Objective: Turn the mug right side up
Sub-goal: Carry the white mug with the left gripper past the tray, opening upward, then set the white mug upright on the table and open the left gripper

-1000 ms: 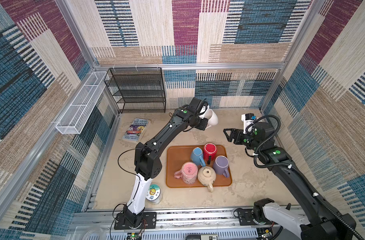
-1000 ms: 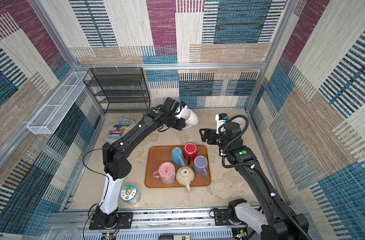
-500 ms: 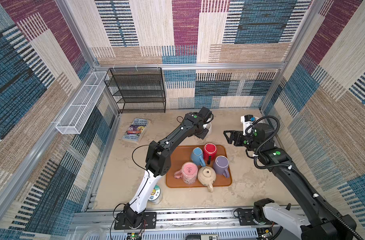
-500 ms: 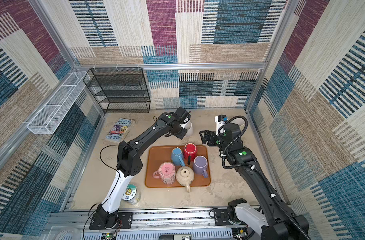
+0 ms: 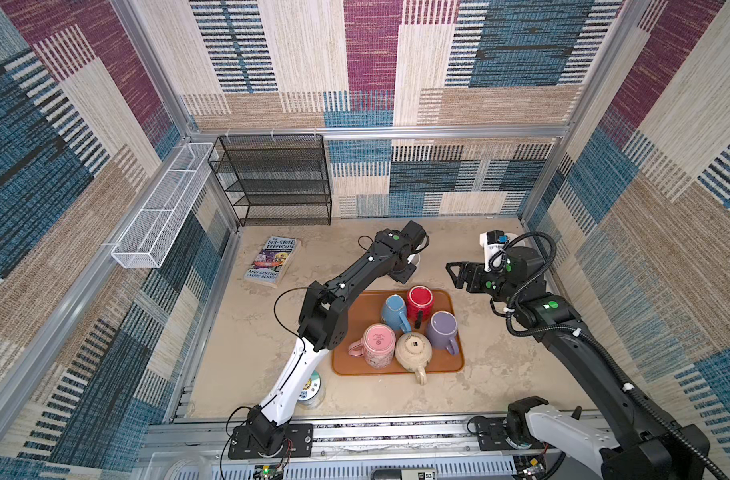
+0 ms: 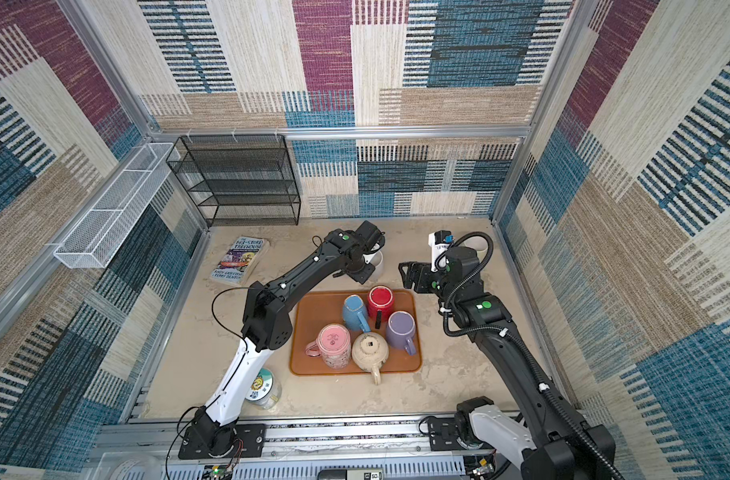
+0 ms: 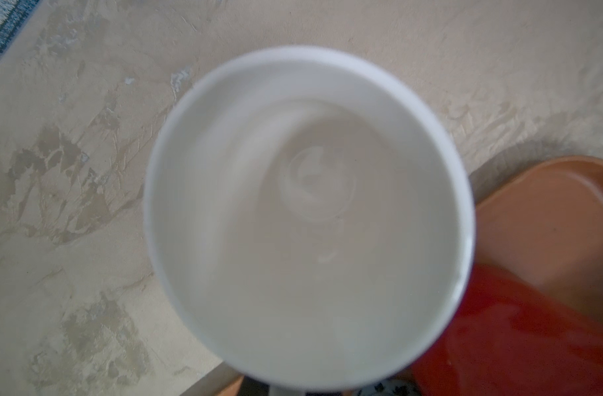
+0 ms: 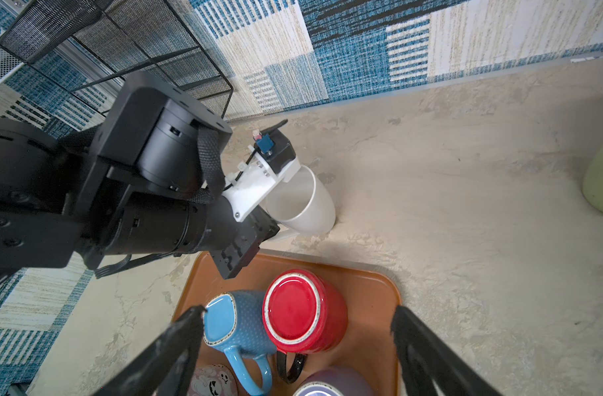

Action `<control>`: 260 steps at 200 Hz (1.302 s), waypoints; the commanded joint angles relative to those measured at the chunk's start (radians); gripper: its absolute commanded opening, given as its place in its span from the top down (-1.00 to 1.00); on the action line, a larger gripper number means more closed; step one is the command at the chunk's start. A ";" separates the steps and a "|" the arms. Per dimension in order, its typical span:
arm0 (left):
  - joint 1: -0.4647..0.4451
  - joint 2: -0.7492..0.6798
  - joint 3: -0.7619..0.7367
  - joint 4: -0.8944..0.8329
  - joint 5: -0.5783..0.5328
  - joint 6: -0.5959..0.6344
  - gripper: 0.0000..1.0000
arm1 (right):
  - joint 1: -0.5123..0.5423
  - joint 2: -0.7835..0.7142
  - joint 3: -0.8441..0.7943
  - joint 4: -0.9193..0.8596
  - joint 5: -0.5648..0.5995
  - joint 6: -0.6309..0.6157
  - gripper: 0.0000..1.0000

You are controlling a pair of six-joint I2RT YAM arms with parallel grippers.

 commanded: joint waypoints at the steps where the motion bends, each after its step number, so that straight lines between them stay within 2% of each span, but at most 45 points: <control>1: -0.002 0.005 0.015 0.008 -0.013 0.021 0.86 | 0.000 0.000 -0.005 0.018 -0.001 -0.009 -0.76; 46: -0.003 0.014 0.024 0.000 -0.001 0.016 0.53 | 0.000 -0.007 -0.011 0.017 -0.001 -0.010 -0.76; 86: -0.005 0.012 0.038 -0.008 0.009 0.011 0.36 | 0.001 -0.011 -0.015 0.016 0.000 -0.012 -0.77; 214: 0.001 -0.023 0.074 -0.006 0.242 -0.101 0.27 | 0.002 -0.019 -0.023 0.003 0.004 -0.003 -0.76; 237: 0.015 -0.051 0.069 -0.006 0.273 -0.132 0.20 | 0.002 -0.014 -0.015 -0.005 0.011 -0.001 -0.76; 260: 0.035 -0.098 0.059 -0.003 0.306 -0.154 0.06 | 0.002 -0.002 -0.007 -0.019 0.018 -0.002 -0.75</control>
